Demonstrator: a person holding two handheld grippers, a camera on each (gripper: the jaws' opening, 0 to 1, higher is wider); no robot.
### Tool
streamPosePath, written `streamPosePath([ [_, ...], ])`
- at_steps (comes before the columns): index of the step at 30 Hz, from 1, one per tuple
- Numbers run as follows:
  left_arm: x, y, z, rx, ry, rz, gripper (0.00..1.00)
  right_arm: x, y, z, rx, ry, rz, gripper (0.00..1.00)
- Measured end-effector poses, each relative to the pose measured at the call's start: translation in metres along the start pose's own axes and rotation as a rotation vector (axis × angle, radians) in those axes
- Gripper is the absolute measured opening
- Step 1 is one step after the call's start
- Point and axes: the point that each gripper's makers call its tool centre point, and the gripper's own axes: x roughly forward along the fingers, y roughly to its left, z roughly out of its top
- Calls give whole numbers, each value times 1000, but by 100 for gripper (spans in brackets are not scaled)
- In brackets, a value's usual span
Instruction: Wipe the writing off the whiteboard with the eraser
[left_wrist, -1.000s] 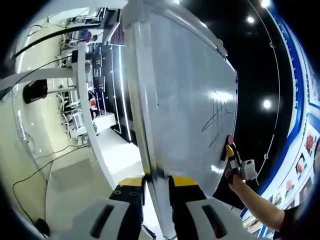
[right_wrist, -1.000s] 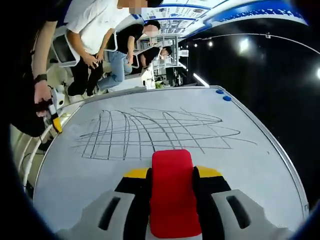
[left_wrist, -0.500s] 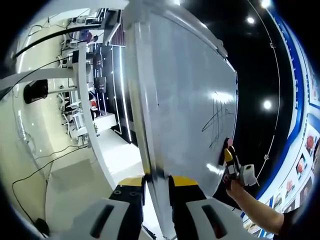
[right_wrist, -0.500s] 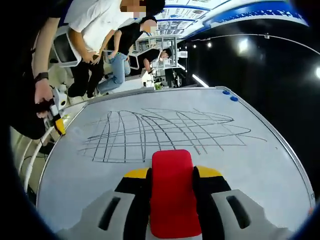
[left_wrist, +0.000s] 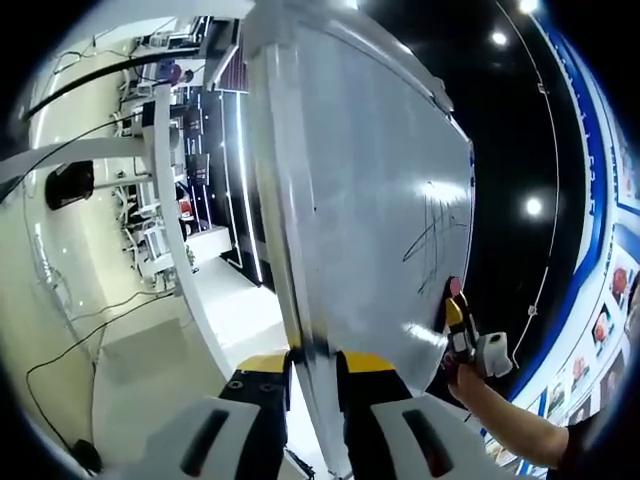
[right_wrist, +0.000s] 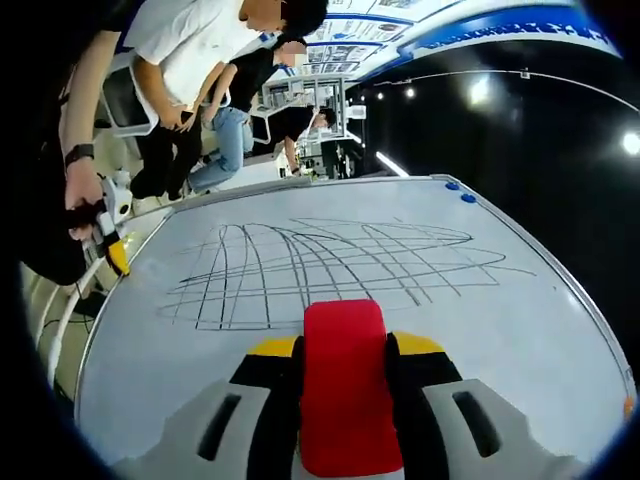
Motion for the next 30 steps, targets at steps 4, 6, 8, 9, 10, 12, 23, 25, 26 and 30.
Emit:
streamPosePath([
  [4, 0, 0, 0, 16, 4, -2, 21, -2, 11, 1, -5, 1, 6, 35],
  [6, 0, 0, 0, 33, 5, -1, 21, -3, 17, 0, -12, 2, 15, 35],
  [8, 1, 0, 0, 52, 14, 0, 21, -4, 23, -1, -8, -3, 11, 35],
  [9, 1, 0, -1, 60, 18, 1, 21, -4, 24, -1, -4, -5, 8, 35],
  [10, 1, 0, 0, 67, 22, 1, 21, -4, 25, 0, -2, -6, 7, 35],
  [12, 1, 1, 0, 73, 23, 1, 21, -4, 27, 1, 4, -5, 1, 35],
  [23, 0, 1, 1, 75, 19, 1, 20, -4, 38, -2, 17, -4, -18, 35],
  [25, 1, 1, 1, 73, 18, 0, 20, -5, 42, -2, 18, -5, -21, 35],
  [26, 1, 2, 1, 74, 16, 0, 20, -5, 44, -2, 18, -5, -23, 35],
  [30, 0, 2, 1, 75, 17, 1, 20, -6, 52, -1, 12, -5, -17, 35],
])
